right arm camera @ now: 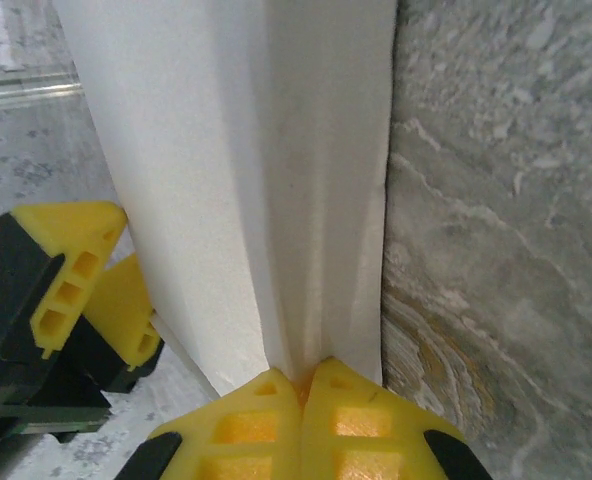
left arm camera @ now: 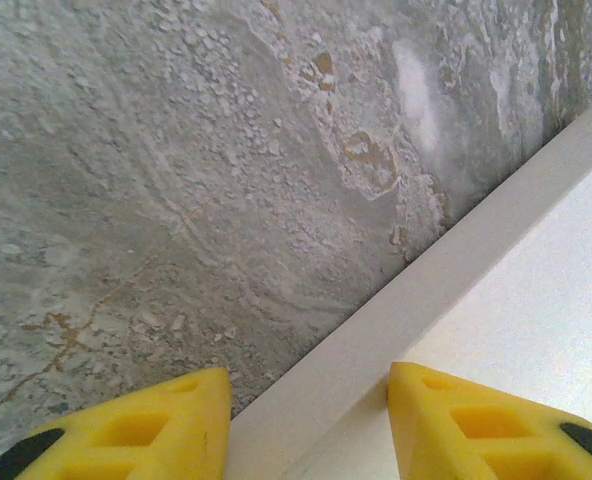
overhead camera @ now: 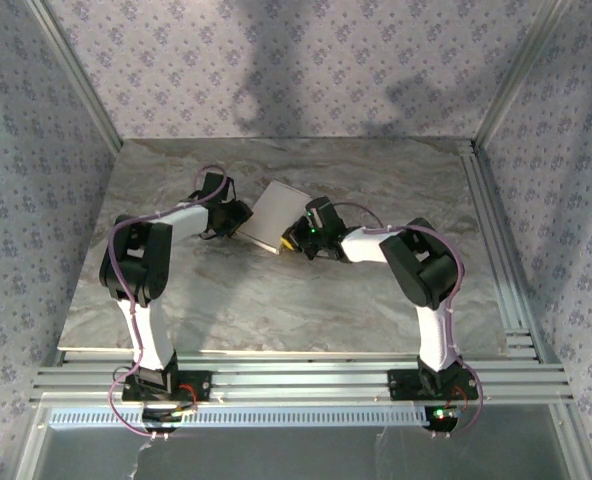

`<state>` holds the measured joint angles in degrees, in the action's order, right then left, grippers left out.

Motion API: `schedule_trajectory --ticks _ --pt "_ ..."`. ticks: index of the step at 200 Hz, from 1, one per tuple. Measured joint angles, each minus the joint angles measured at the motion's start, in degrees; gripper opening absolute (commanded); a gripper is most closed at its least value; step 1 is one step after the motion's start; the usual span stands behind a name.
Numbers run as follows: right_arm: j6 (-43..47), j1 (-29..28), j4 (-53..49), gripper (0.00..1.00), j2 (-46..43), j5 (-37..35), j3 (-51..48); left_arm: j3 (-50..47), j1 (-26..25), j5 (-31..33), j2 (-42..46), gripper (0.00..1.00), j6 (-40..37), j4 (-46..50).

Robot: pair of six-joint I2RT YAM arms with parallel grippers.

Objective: Fold the paper box

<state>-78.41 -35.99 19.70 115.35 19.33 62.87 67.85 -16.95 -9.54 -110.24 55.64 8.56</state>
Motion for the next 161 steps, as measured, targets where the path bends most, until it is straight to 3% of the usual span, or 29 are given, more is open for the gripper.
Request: schedule_trajectory --ticks 161 --pt "-11.04 3.15 26.4 0.0 5.6 7.72 -7.23 -0.94 0.07 0.37 0.0 0.43 1.03 -2.58"
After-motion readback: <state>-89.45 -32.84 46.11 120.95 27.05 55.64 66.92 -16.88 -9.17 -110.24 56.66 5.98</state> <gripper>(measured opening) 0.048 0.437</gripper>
